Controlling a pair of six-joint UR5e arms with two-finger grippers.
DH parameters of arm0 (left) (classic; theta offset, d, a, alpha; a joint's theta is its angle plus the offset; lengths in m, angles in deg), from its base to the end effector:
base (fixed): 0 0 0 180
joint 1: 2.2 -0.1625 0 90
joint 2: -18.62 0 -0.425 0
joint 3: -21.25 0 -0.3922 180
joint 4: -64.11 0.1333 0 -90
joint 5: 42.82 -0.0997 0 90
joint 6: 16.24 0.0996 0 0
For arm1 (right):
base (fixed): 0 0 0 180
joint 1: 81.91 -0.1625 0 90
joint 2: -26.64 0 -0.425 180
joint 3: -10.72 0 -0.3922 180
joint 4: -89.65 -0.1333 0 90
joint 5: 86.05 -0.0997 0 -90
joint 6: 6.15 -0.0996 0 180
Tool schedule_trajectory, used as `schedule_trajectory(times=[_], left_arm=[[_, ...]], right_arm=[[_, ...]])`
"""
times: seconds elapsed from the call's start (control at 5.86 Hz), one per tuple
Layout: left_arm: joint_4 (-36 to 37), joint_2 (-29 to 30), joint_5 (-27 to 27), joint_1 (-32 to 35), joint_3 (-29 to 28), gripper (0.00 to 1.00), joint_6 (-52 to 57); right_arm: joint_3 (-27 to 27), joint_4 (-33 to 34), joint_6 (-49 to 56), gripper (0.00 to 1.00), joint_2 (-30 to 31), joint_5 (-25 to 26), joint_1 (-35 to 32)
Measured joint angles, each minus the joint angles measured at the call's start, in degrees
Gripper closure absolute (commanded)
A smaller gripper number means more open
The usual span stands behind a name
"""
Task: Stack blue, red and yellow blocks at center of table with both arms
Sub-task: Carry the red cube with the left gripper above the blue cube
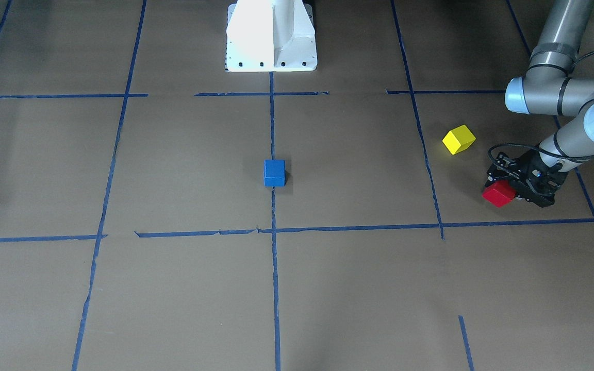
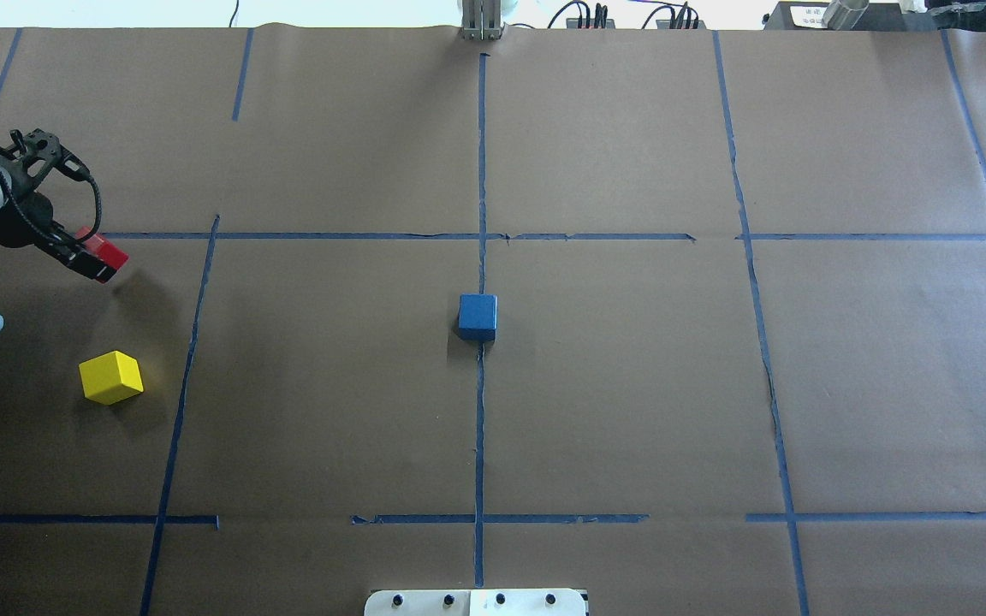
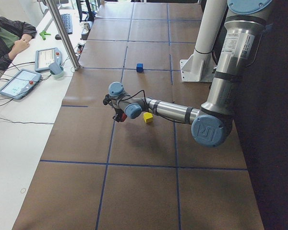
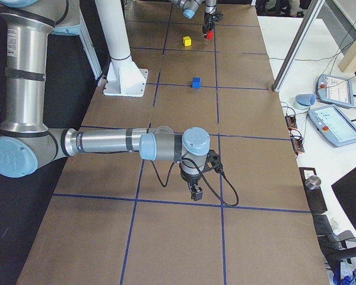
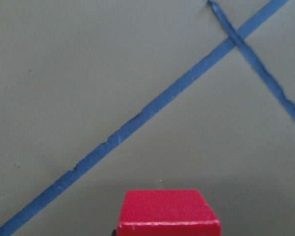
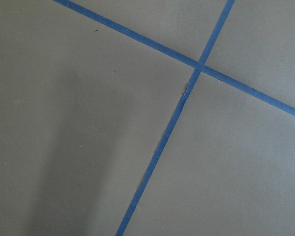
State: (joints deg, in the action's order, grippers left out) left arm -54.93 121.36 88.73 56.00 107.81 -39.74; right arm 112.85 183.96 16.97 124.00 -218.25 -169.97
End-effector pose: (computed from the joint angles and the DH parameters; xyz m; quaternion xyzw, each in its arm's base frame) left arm 0.2618 -0.5498 0.5103 0.1165 0.4392 0.1801 0.8724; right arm 0.0516 -0.4387 0.6244 0.0698 -0.3532 -0.2038 0.9104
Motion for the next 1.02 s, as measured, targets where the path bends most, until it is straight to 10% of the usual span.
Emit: schedule_trajectory(times=[0.51,1.02], left_arm=[[4.86,11.17,-4.97,-8.51,1.76,0.92,-32.65],[25.96,29.53,-17.61,-21.07,1.87,0.91,-43.41]], right_arm=[[-0.03,0.0,0.0,0.0,0.18,-0.04,0.0],[-0.09,0.0,0.0,0.0,0.2,0.01,0.0]])
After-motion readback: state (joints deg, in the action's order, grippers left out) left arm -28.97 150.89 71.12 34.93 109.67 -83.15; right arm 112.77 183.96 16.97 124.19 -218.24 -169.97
